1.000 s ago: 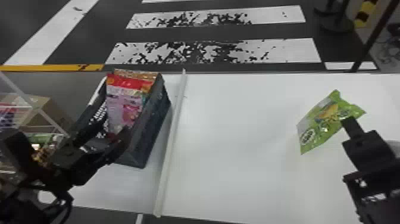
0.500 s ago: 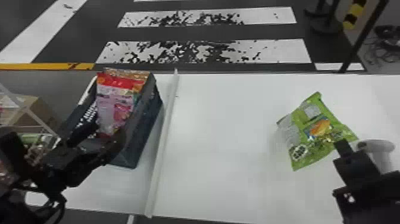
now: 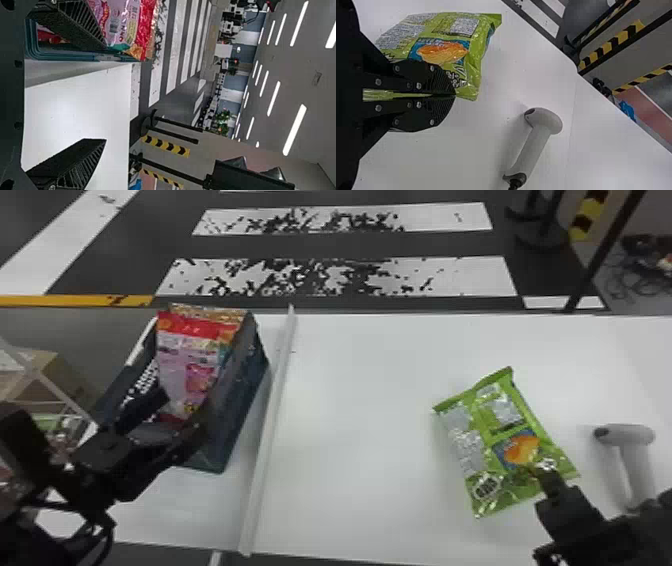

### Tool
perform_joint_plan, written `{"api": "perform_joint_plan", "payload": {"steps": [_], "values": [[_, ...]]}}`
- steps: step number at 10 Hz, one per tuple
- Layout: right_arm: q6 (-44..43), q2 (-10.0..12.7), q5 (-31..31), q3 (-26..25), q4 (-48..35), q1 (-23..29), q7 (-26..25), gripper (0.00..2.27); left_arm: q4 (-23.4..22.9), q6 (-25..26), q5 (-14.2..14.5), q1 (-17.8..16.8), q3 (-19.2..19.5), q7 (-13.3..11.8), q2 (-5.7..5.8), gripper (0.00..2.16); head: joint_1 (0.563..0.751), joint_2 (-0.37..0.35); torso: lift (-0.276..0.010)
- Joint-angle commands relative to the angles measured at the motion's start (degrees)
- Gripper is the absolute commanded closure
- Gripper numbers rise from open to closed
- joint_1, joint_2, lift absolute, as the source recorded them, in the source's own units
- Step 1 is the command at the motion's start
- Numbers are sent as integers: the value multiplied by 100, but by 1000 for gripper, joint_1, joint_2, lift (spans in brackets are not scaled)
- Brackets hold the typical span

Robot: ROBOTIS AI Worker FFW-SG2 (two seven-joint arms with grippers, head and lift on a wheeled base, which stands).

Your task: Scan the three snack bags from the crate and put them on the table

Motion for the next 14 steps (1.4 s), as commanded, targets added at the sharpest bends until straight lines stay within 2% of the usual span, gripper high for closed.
{"api": "perform_joint_plan", "payload": {"steps": [1, 2, 4, 5, 6, 7, 8, 9, 10, 11, 12, 13, 14], "values": [[34, 0, -15, -77, 308, 5, 27, -1, -32, -43, 0, 0, -74, -2, -24, 33, 695, 88, -94], [333, -9, -15, -139, 316, 31, 27, -1, -93, -43, 0, 0, -127, 16, -33, 33, 695, 78, -94], [456, -18, 72, -279, 141, 67, 27, 53, -322, -26, -114, 44, -250, 60, -129, 33, 695, 59, -94], [895, -35, 503, -288, 26, 5, 106, 56, -410, 9, -105, 53, -294, 86, -173, 33, 695, 42, -94], [1405, -53, 1233, -183, -26, -171, 405, 76, -524, 27, -114, 88, -346, 148, -270, 33, 695, 22, -94], [1862, -62, 2015, -112, -79, -311, 1064, 80, -630, 62, -114, 114, -496, 332, -340, 33, 695, 18, -94], [2179, -106, 2639, -86, -70, -461, 1881, 87, -805, 203, -114, 140, -566, 464, -472, 33, 695, 33, -94], [2636, -123, 3175, -121, -70, -601, 2619, 87, -920, 220, -114, 184, -654, 596, -578, 33, 695, 51, -94], [2706, -149, 3658, -130, -44, -645, 3349, 83, -981, 203, -176, 228, -795, 737, -674, 33, 695, 67, -94], [2724, -185, 3755, -297, -9, -698, 4008, 80, -990, 185, -492, 246, -1111, 895, -709, 33, 695, 72, -94], [2724, -193, 3834, -490, 26, -707, 4588, 232, -990, 185, -624, 246, -1366, 974, -724, 33, 695, 72, -94], [2688, -246, 3984, -569, 167, -786, 4949, 1028, -981, 185, -800, 237, -1559, 1088, -724, 33, 695, 54, -94], [2583, -255, 4010, -640, 387, -883, 5089, 2030, -981, 185, -949, 246, -1761, 1211, -724, 33, 695, 27, -94]]}}
